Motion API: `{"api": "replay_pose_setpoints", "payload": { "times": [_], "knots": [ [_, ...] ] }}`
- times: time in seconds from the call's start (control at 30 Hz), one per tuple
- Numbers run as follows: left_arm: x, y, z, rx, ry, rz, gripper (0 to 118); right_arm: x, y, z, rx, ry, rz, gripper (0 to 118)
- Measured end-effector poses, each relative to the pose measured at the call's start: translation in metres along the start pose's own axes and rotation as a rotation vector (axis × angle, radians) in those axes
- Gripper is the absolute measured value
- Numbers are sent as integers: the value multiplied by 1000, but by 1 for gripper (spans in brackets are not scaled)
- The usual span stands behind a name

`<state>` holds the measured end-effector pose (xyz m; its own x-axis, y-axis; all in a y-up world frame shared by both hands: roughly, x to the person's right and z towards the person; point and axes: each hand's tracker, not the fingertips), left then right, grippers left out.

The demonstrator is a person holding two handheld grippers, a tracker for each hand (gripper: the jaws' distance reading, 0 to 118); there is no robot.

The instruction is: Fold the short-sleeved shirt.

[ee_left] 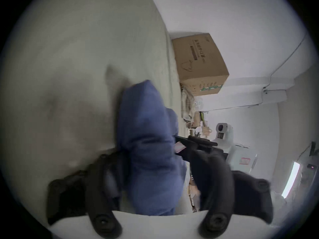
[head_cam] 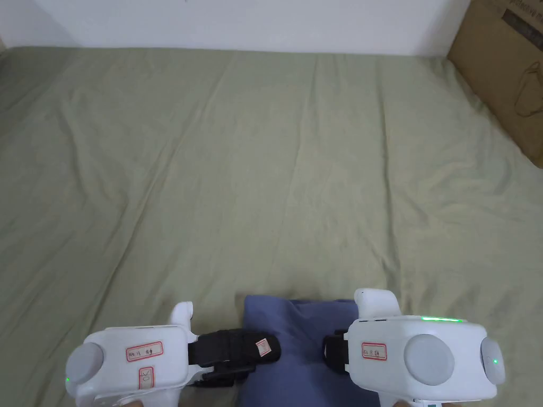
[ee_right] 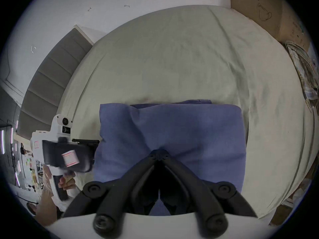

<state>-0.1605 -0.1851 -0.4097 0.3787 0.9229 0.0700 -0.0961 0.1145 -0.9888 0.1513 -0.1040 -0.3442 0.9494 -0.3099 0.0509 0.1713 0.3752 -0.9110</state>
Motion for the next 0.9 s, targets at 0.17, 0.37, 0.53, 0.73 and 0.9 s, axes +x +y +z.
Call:
{"api": "replay_pose_setpoints", "payload": {
  "times": [0.17,0.37,0.53,0.73,0.9],
  "knots": [
    [4,1,15,22,40,21,57,3,0,2,0,22,-18,1],
    [23,4,4,10,136,-54,62,4,-1,1,3,23,-21,1],
    [35,7,-1,-33,172,-114,81,7,0,1,0,37,-28,1],
    [36,4,-29,-72,131,-100,67,8,-1,0,4,44,-43,1],
    [27,4,-22,-38,127,-24,35,7,1,2,7,50,-50,1]
  ]
}}
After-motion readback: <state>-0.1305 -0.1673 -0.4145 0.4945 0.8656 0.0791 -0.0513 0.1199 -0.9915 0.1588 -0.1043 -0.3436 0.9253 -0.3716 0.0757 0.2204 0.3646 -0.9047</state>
